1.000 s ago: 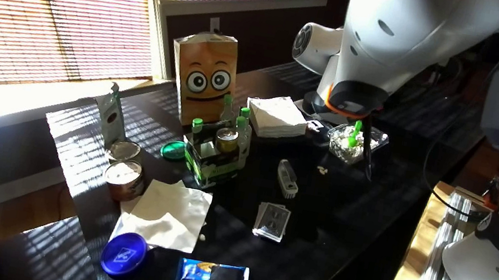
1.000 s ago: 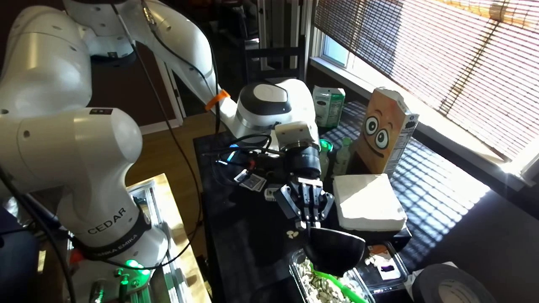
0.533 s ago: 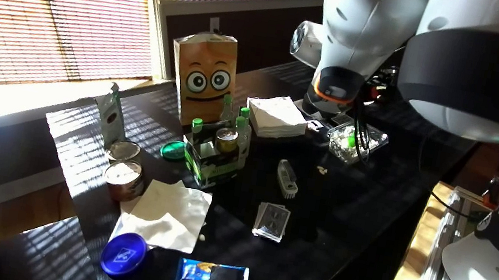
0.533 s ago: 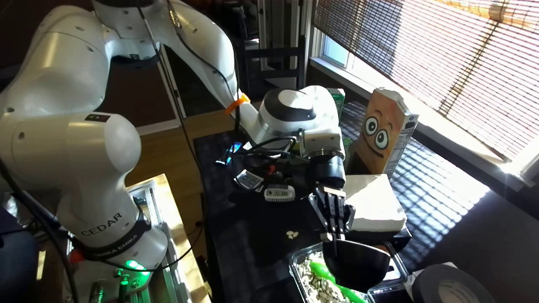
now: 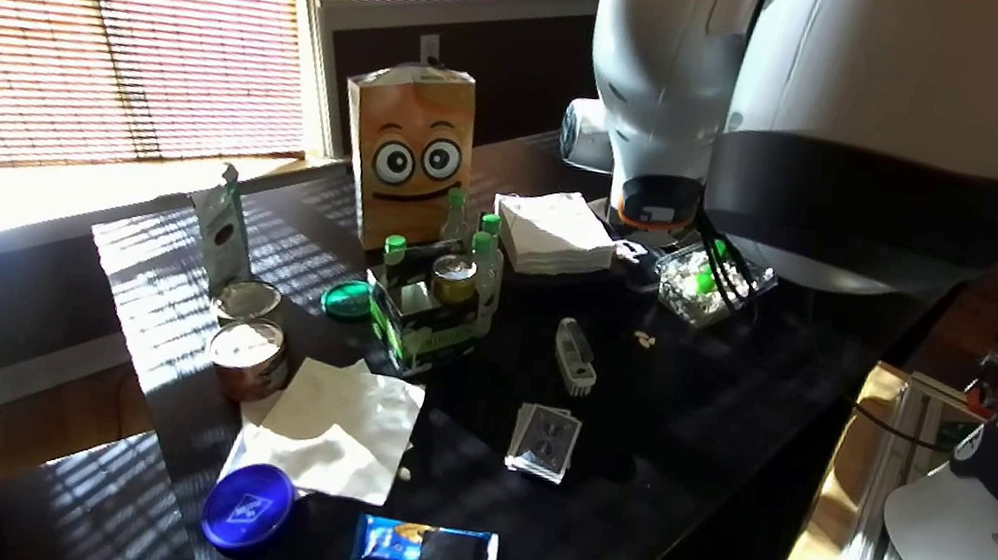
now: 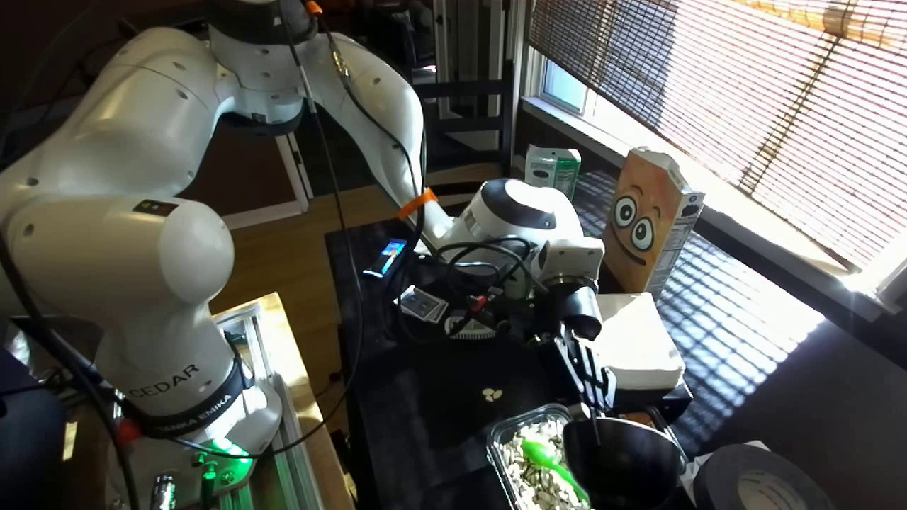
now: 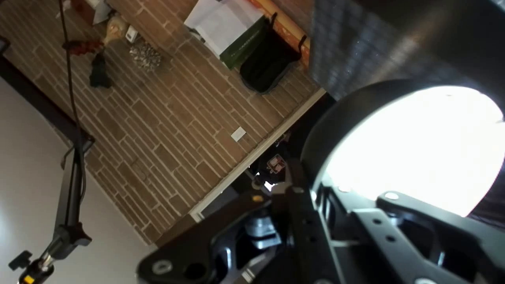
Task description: Pour the contents from the black bowl into the transparent bowl
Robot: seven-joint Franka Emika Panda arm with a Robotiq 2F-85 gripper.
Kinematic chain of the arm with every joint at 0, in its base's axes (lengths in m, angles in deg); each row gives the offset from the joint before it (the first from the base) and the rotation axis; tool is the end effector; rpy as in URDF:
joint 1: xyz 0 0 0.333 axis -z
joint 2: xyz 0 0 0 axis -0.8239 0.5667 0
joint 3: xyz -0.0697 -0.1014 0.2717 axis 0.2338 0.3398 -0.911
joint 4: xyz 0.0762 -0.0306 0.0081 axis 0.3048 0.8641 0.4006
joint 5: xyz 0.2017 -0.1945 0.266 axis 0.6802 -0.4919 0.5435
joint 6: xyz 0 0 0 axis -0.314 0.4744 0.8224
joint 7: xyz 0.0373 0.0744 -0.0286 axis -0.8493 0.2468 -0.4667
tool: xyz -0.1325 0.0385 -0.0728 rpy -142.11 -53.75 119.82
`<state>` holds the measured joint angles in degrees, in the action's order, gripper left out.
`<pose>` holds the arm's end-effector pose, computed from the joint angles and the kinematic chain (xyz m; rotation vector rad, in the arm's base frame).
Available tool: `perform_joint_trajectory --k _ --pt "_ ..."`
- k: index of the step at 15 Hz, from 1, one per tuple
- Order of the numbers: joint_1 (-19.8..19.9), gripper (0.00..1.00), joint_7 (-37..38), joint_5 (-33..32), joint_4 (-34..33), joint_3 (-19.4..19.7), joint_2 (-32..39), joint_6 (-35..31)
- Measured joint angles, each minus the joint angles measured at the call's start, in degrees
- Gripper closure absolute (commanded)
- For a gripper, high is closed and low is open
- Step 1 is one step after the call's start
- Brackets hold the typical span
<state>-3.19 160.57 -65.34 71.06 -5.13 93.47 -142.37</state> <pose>0.4079 -0.2427 0.1841 1.3339 -1.0549 0.1642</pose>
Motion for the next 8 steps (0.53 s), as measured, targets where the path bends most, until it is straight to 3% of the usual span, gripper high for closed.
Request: perform_joint_trajectory --k 8 --pt "0.71 0.98 -2.01 -13.2 -2.18 -4.15 2.13 4.44"
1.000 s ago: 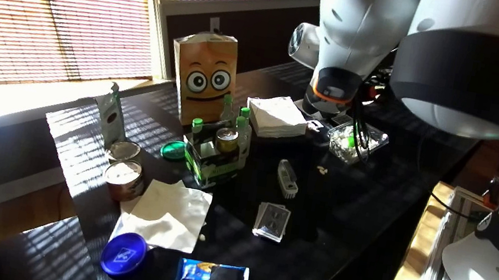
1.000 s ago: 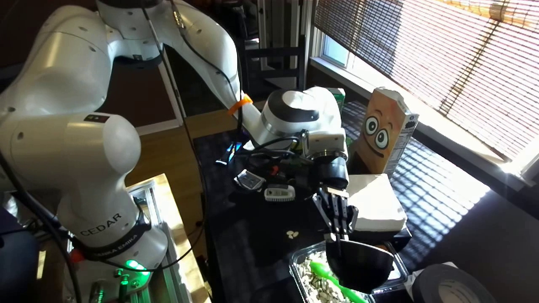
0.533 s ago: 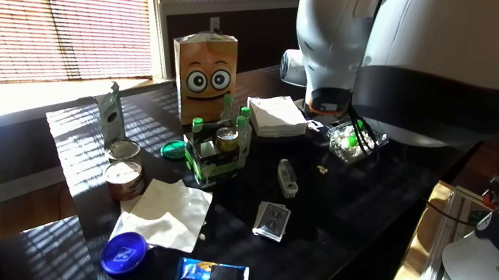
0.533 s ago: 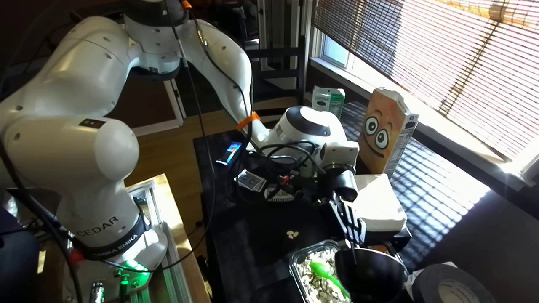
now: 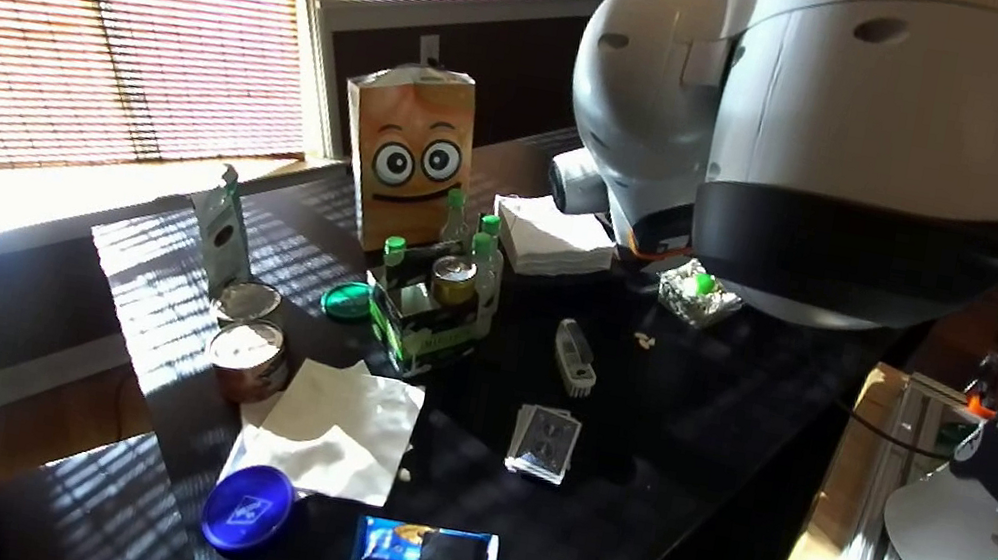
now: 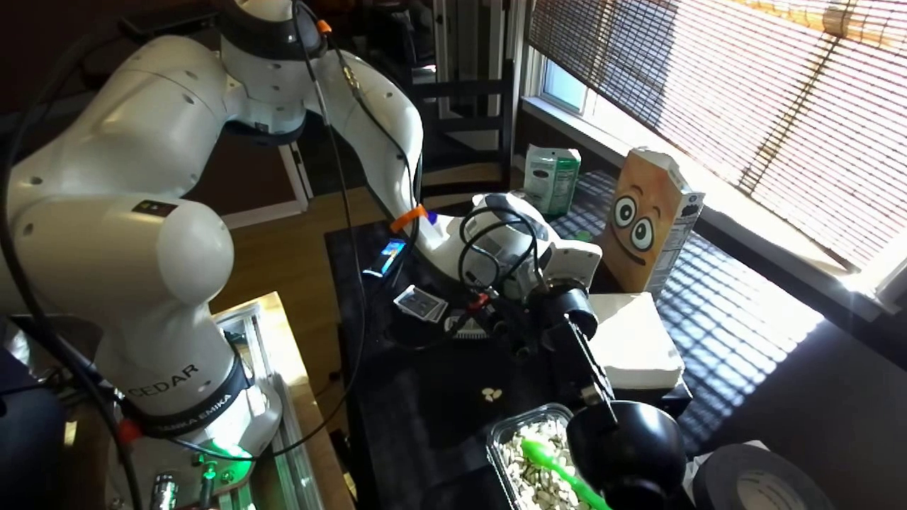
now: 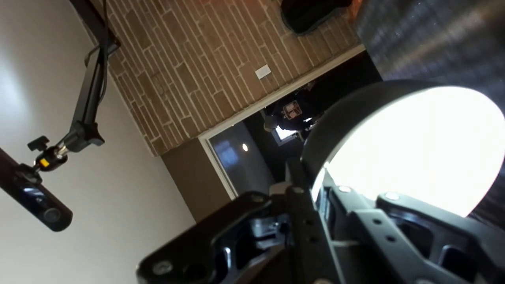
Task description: Pour the contents from the black bowl into the transparent bowl
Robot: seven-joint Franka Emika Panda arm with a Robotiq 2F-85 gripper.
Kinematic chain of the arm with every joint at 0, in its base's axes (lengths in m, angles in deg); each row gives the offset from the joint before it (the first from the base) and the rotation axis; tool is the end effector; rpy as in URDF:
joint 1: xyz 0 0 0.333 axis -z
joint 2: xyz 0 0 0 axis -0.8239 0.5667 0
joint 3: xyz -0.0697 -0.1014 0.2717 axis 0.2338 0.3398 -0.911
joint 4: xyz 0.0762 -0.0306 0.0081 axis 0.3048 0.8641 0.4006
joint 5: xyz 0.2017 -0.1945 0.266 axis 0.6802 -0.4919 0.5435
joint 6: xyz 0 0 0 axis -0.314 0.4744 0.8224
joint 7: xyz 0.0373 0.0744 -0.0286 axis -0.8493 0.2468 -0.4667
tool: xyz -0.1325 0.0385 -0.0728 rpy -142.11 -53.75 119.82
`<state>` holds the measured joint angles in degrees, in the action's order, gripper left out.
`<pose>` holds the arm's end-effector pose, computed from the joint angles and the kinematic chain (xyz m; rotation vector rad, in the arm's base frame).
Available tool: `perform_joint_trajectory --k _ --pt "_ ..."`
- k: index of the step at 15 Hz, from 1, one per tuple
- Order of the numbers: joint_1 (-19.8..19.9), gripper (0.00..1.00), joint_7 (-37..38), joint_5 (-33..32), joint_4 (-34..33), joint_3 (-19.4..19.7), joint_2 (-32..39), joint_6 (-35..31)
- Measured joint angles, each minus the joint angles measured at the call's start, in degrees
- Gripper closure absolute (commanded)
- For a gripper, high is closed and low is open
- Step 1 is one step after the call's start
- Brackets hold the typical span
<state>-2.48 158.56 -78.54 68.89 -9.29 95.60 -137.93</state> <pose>0.4148 -0.2359 0.1749 1.2802 -0.7276 0.0750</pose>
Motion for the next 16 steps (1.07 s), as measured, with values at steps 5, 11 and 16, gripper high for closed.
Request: perform_joint_trajectory --k 5,11,16 --pt "0.21 0.98 -1.17 -7.04 -0.15 -3.49 0.05 2.89" --pt "1.28 0.98 -1.05 -17.21 -0.9 -9.51 -0.14 9.24" --pt "4.0 0.98 -0.12 -25.75 -0.93 -14.38 -2.34 14.23"
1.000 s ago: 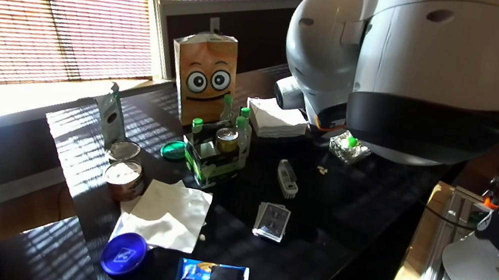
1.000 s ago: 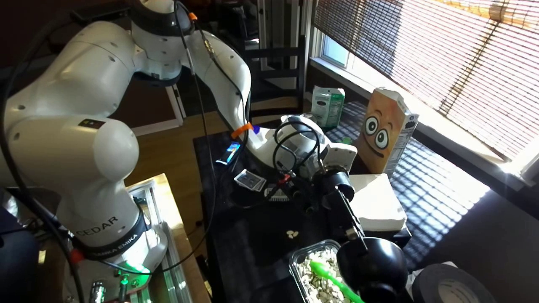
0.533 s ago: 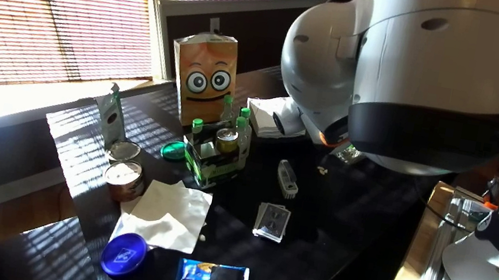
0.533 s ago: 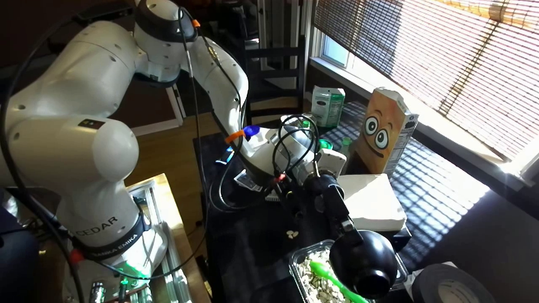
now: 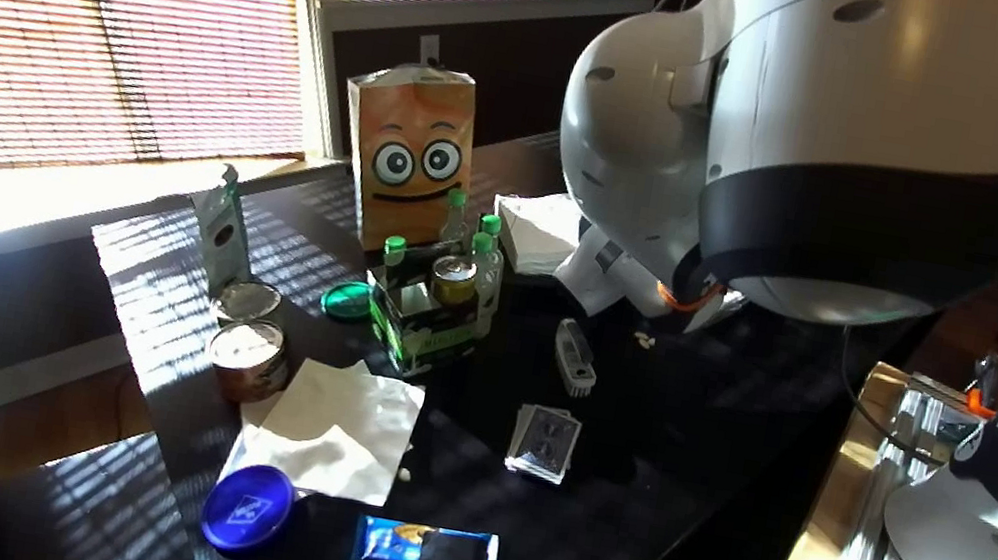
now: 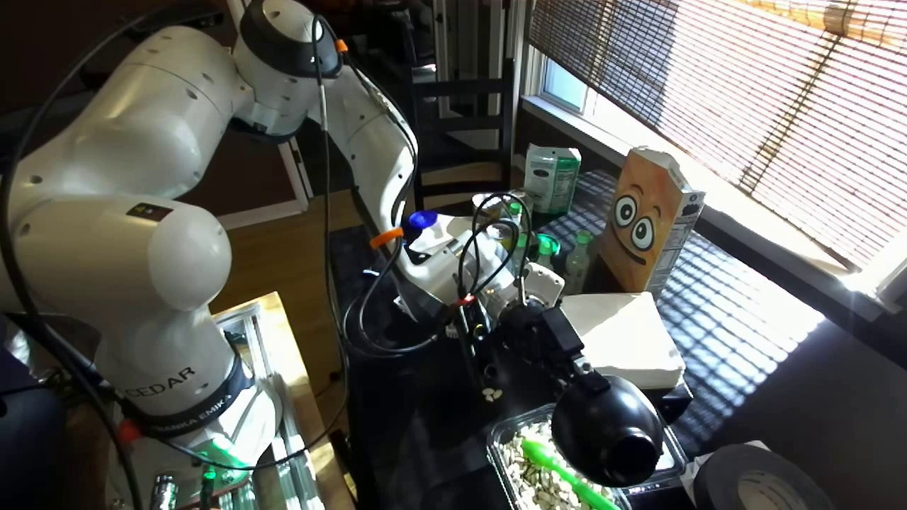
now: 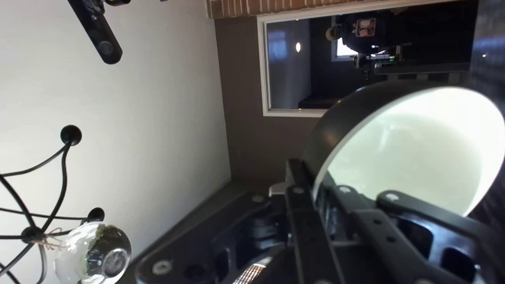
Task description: Pour the contents from the black bowl into the transparent bowl
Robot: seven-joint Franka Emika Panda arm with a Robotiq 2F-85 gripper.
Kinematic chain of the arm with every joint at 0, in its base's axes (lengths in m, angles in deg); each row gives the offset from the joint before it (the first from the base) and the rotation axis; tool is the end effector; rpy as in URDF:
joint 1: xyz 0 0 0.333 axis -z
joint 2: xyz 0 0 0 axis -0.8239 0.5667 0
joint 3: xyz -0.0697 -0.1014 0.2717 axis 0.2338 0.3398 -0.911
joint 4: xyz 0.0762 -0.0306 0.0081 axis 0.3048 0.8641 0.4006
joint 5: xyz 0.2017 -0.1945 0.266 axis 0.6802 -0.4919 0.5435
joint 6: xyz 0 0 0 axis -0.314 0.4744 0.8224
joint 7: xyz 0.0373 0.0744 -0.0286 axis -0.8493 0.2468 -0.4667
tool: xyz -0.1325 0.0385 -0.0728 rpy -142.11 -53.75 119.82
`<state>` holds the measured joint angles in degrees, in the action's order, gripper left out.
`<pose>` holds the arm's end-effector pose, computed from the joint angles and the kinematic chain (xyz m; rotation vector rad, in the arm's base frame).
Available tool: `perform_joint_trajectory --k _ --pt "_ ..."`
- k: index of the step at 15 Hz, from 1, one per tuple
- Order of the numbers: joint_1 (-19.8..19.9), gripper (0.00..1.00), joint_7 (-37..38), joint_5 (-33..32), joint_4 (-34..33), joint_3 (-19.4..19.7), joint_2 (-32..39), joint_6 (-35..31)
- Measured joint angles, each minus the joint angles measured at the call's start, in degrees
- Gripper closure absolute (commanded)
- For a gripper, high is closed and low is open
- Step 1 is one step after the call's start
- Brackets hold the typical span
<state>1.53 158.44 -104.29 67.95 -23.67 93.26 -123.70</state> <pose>0.4068 -0.2043 0.1306 1.1149 -0.1710 -0.0844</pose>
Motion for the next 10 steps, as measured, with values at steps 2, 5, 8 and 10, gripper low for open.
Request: perform_joint_trajectory --k 2,5,8,10 --pt "2.22 0.98 0.73 -2.45 0.0 -1.85 -2.45 1.76" --pt "7.27 0.98 1.44 -4.71 0.02 -4.6 -8.56 3.5" --pt "13.49 0.98 1.55 -5.81 0.1 -7.6 -16.05 3.75" --pt "15.08 0.98 1.28 -5.32 0.95 -6.21 -20.12 1.35"
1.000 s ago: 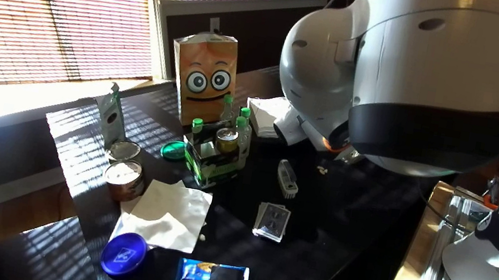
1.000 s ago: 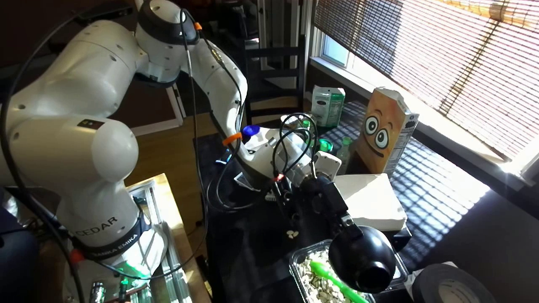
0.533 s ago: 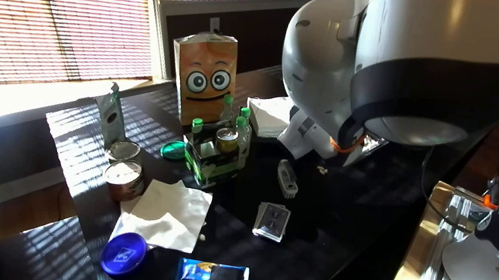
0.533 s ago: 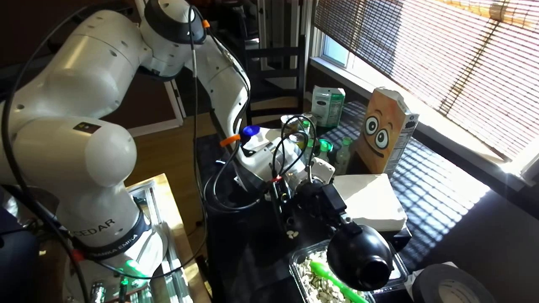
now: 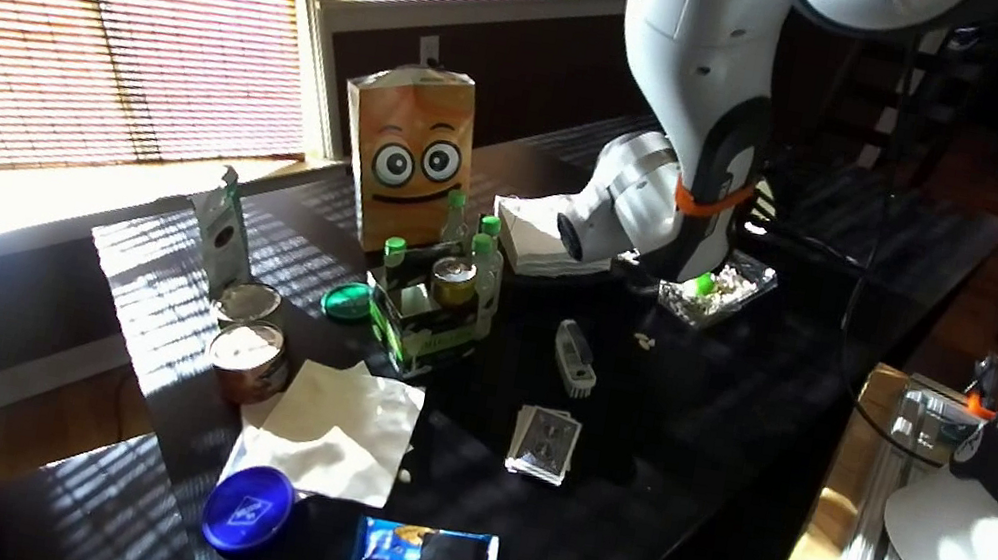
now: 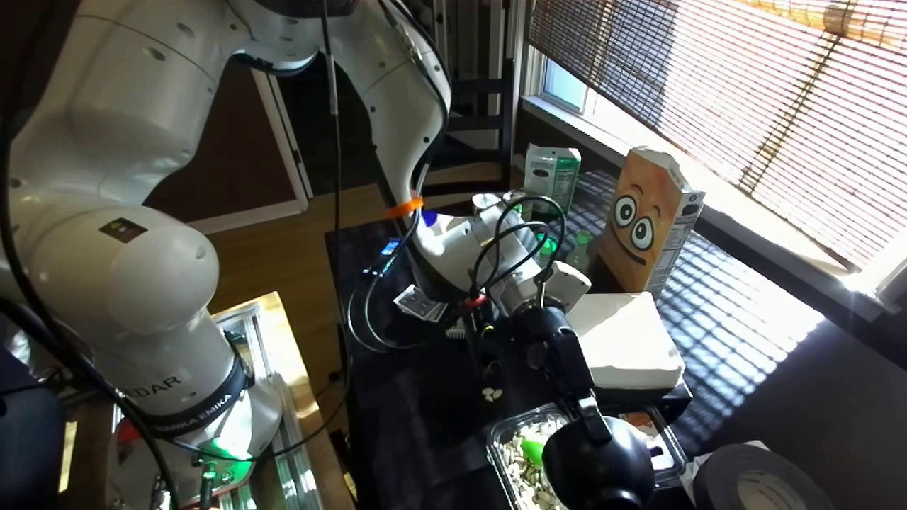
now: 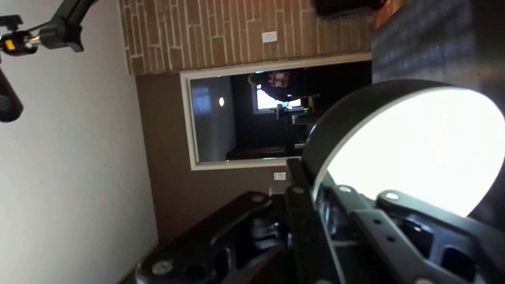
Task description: Pour the contents from the black bowl into the transparent bowl
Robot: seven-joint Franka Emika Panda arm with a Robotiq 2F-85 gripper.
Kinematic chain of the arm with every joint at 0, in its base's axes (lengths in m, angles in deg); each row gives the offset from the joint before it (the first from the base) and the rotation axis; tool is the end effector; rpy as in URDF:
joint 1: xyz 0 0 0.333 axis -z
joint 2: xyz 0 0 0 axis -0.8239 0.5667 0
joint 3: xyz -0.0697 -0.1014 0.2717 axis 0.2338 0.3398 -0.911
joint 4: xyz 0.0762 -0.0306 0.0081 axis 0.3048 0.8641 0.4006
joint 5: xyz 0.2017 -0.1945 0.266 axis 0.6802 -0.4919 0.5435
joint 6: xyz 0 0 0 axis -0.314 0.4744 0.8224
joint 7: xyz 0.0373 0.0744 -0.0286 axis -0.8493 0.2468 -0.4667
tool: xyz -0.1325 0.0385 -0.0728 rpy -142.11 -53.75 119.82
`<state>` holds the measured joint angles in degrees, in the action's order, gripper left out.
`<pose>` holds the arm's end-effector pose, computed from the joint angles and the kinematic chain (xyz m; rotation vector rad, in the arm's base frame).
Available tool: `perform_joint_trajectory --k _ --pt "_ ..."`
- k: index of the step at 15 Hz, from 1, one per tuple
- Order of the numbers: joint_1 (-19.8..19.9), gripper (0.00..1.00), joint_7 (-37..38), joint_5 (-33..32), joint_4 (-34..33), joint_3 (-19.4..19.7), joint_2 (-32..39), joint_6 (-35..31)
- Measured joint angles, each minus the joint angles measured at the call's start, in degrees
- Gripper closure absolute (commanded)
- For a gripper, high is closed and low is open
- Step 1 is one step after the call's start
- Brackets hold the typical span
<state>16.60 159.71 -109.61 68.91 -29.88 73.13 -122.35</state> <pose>0.3981 -0.2285 0.1400 1.3711 -0.3610 -0.1745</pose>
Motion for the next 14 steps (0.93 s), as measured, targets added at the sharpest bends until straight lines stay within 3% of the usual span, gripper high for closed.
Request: perform_joint_trajectory --k 7,14 --pt "-0.68 0.98 -0.88 4.71 3.15 7.9 -13.65 -2.75" --pt "-5.72 0.98 -2.41 15.92 3.56 11.86 -27.51 3.17"
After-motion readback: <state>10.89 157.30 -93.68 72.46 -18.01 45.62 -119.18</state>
